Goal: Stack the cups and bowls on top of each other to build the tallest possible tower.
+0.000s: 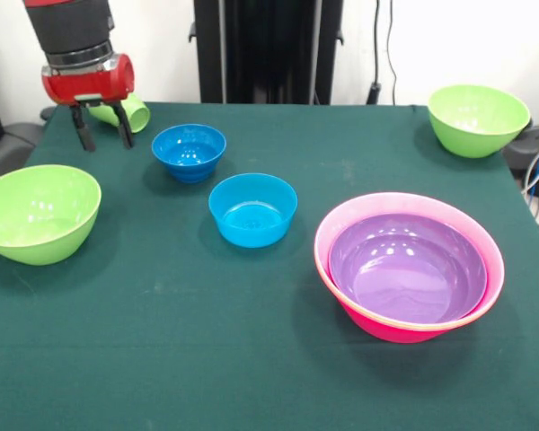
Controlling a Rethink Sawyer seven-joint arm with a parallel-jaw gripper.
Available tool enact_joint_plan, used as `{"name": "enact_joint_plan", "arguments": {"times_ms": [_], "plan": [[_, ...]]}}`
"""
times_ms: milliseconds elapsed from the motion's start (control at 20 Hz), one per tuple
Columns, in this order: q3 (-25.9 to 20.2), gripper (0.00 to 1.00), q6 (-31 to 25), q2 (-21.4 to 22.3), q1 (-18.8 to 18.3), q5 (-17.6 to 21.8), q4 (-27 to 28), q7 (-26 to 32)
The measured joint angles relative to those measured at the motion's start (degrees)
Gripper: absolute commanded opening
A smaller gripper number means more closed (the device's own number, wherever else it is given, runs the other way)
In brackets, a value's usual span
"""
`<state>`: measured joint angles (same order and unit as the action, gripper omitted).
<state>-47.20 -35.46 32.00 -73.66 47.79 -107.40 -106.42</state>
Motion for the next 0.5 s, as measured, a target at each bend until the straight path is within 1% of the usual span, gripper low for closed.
{"name": "enact_joint_plan", "arguments": {"times_ms": [500], "plan": [[-1.2,1.00,0.0,-3.8,1.3,0.3,2.5,0.1]]}}
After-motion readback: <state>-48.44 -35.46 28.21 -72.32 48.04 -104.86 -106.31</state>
